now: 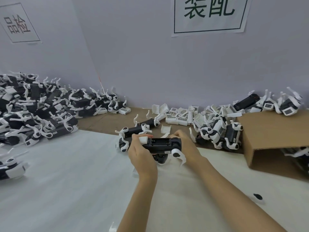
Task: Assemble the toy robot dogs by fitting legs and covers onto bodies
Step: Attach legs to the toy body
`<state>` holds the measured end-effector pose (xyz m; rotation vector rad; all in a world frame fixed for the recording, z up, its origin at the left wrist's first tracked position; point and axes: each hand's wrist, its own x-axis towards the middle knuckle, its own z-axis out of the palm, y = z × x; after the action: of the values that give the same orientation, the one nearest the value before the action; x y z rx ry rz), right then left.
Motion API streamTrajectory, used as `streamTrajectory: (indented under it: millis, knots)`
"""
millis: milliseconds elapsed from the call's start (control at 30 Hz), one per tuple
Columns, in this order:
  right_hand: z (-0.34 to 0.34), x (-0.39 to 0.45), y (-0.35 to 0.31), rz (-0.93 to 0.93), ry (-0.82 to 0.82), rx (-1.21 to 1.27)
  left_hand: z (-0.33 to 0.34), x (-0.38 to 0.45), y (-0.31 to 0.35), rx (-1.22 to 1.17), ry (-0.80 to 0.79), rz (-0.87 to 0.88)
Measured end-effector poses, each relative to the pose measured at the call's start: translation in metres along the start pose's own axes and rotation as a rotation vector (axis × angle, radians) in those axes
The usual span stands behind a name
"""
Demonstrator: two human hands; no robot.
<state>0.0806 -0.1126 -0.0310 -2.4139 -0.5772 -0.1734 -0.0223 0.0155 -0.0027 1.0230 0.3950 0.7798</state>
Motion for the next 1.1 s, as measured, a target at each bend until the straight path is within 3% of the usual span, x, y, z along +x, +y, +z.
streamTrajectory:
  millis: [200,333,500,667,900,1100]
  knots:
    - [-0.008,-0.020,0.020,-0.224,-0.021,-0.258,0.004,-0.008,0.004,-0.060,0.072,0.015]
    - [-0.013,-0.013,0.005,-0.168,-0.083,-0.156,-0.003,-0.002,0.004,-0.066,0.129,0.076]
    - [0.000,0.012,-0.013,-0.128,-0.243,-0.213,-0.015,0.012,0.003,-0.082,0.225,0.016]
    - [0.010,0.023,-0.010,-0.159,-0.082,-0.218,-0.017,0.019,0.000,-0.076,0.235,-0.029]
    - [-0.028,-0.026,0.013,0.040,0.087,0.081,-0.007,0.006,0.002,-0.057,0.125,-0.005]
    - [-0.072,-0.114,0.020,0.208,0.237,0.720,0.009,-0.022,-0.007,0.024,-0.071,-0.050]
